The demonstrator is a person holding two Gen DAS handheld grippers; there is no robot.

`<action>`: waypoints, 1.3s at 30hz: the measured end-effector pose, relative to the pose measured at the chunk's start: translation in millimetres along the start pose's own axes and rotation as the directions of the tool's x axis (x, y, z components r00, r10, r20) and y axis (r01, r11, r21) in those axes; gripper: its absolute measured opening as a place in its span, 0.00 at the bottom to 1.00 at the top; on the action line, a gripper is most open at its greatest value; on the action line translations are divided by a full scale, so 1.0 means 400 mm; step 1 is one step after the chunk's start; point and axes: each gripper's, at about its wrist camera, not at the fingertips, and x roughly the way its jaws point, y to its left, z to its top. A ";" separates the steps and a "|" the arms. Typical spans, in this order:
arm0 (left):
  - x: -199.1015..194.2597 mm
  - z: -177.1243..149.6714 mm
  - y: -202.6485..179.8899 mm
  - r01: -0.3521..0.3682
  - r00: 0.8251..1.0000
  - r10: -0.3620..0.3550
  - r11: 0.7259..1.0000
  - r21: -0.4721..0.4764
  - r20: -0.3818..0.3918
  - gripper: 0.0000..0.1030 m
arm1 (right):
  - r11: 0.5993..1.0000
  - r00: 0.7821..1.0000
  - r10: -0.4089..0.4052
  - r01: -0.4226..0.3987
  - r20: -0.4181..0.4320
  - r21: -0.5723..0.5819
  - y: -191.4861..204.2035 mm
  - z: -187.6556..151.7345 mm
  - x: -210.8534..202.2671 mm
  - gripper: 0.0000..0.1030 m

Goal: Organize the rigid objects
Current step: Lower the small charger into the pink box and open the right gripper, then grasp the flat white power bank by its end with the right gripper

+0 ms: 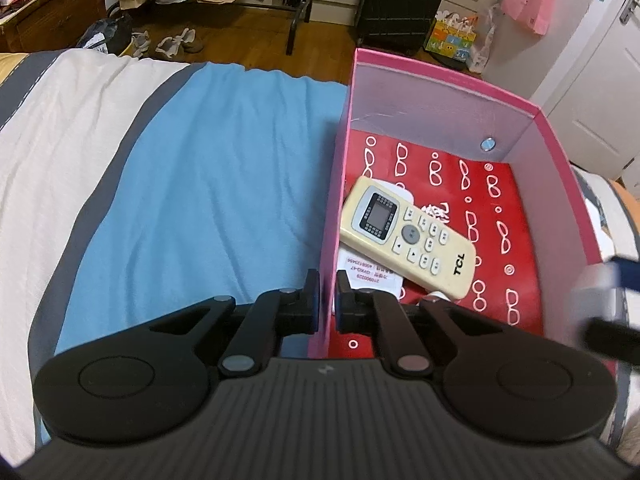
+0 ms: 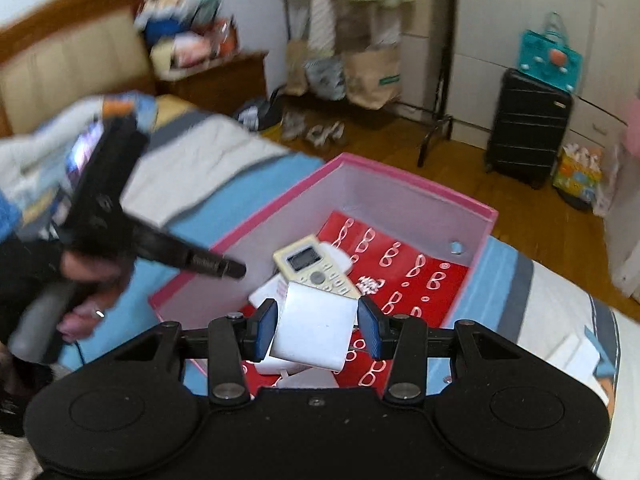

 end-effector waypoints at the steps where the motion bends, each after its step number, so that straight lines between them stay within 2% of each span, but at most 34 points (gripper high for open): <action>1: -0.002 0.001 0.000 0.003 1.000 -0.003 1.000 0.000 0.003 0.07 | 1.000 1.000 -0.009 0.009 -0.024 -0.010 0.002 0.005 0.023 0.48; 4: -0.001 0.001 0.004 0.008 1.000 -0.008 1.000 0.001 0.004 0.07 | 0.996 0.992 -0.075 0.069 -0.100 -0.063 -0.002 0.014 0.092 0.47; 8: 0.007 0.002 0.010 0.016 1.000 -0.016 1.000 -0.008 -0.010 0.07 | 0.991 0.973 -0.123 0.108 -0.196 -0.083 -0.014 -0.006 0.140 0.45; 10: 0.008 0.003 0.009 0.018 1.000 -0.018 1.000 -0.006 -0.010 0.07 | 0.981 0.953 -0.181 0.156 -0.243 -0.117 -0.013 -0.013 0.153 0.45; 12: 0.008 0.003 0.008 0.014 1.000 -0.014 1.000 -0.002 -0.009 0.07 | 0.977 0.951 -0.192 0.162 -0.243 -0.138 -0.007 -0.014 0.151 0.45; 19: 0.009 0.004 0.010 0.016 1.000 -0.016 1.000 -0.009 -0.009 0.07 | 0.981 0.953 -0.187 0.166 -0.240 -0.103 -0.012 0.001 0.162 0.44; 20: 0.009 0.003 0.011 0.016 1.000 -0.016 1.000 -0.007 -0.010 0.07 | 0.979 0.954 -0.198 0.180 -0.226 -0.099 -0.011 -0.001 0.155 0.48; 26: 0.009 0.002 0.010 0.011 1.000 -0.011 1.000 -0.006 -0.009 0.07 | 0.971 0.967 -0.226 0.214 -0.116 -0.106 -0.025 -0.005 0.067 0.48; 30: 0.010 0.001 0.008 0.008 1.000 -0.008 1.000 -0.006 -0.010 0.07 | 0.986 0.986 -0.162 0.161 -0.032 -0.044 -0.075 -0.018 -0.019 0.47; 35: 0.003 0.003 0.005 0.004 1.000 -0.004 1.000 -0.008 0.000 0.07 | 0.990 0.987 -0.130 0.123 0.091 0.076 -0.196 -0.041 -0.110 0.47; 36: 0.001 0.004 0.003 0.003 1.000 -0.003 1.000 -0.007 0.002 0.07 | 0.990 0.984 -0.124 0.114 0.129 0.088 -0.222 -0.053 -0.125 0.49; 37: 0.000 0.004 0.002 0.001 1.000 -0.001 1.000 -0.004 0.002 0.07 | 0.990 0.981 -0.127 0.116 0.149 0.078 -0.241 -0.064 -0.138 0.57; 38: 0.000 0.004 0.000 -0.003 1.000 0.003 1.000 -0.002 0.002 0.07 | 0.989 0.977 -0.145 0.137 0.158 0.058 -0.258 -0.074 -0.143 0.70; 39: 0.001 0.004 -0.001 -0.007 1.000 0.007 1.000 -0.003 -0.002 0.07 | 0.984 0.969 -0.176 0.170 0.172 0.049 -0.273 -0.085 -0.148 0.72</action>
